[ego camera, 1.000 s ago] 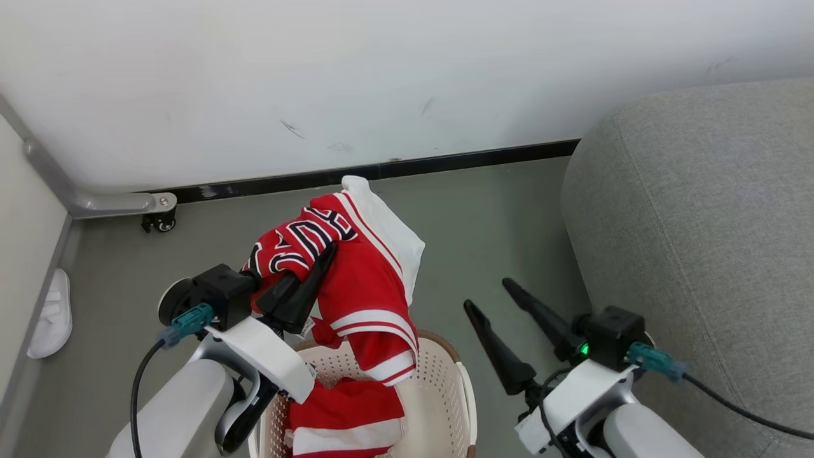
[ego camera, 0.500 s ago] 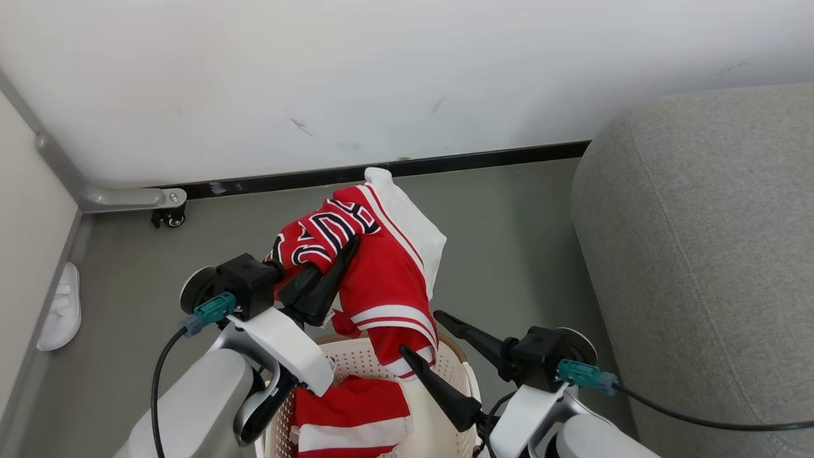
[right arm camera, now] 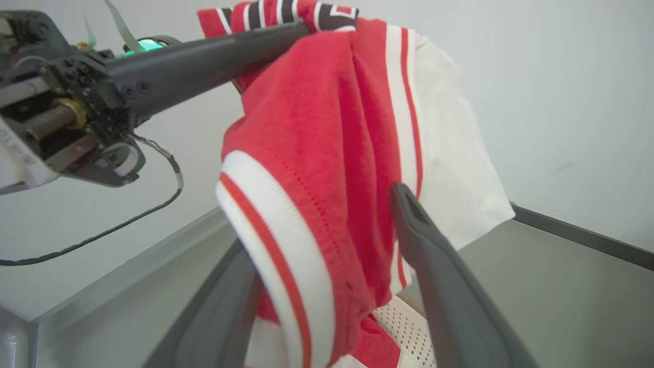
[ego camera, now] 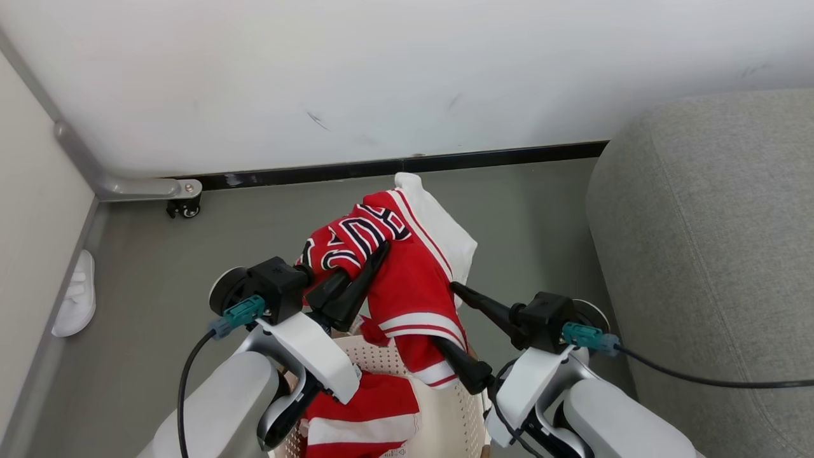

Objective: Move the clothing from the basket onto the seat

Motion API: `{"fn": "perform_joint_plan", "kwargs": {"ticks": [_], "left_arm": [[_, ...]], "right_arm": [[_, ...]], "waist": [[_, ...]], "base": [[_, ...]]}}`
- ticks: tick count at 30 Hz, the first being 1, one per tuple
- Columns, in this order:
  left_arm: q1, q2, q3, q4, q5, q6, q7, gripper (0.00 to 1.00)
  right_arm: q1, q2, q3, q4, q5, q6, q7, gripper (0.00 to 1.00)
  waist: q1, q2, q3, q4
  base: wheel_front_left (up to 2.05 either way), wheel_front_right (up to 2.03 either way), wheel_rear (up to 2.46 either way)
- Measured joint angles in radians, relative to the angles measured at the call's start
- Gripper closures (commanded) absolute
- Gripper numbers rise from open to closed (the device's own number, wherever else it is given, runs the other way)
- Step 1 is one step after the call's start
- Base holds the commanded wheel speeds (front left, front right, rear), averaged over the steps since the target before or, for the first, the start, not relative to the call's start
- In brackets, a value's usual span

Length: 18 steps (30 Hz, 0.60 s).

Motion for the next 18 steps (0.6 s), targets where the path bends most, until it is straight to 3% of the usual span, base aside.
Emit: {"fn": "perform_joint_plan", "kwargs": {"ticks": [5, 6, 7, 18], "left_arm": [[0.0, -0.007, -0.015, -0.005, 0.0, 0.0, 0.002, 1.0], [0.0, -0.01, -0.018, -0.005, 0.0, 0.0, 0.002, 1.0], [0.0, -0.013, -0.02, -0.005, 0.0, 0.0, 0.003, 1.0], [0.0, -0.012, -0.024, -0.004, -0.008, -0.001, 0.007, 1.0]], "right_arm": [[-0.029, 0.009, -0.009, 0.044, 0.01, 0.0, 0.0, 0.01], [-0.035, 0.01, -0.008, 0.053, 0.012, 0.0, 0.0, 0.61], [-0.039, 0.011, -0.008, 0.056, 0.016, 0.0, 0.0, 0.97], [-0.077, 0.018, -0.009, 0.086, 0.033, 0.0, 0.0, 1.0]], "waist": [[0.0, 0.0, 0.003, 0.017], [0.0, 0.0, 0.003, 0.02], [0.0, 0.0, 0.004, 0.023], [0.0, 0.0, 0.008, 0.046]], "base": [[0.0, 0.0, 0.0], [0.0, 0.0, 0.0], [0.0, 0.0, 0.0], [0.0, 0.0, 0.0]]}}
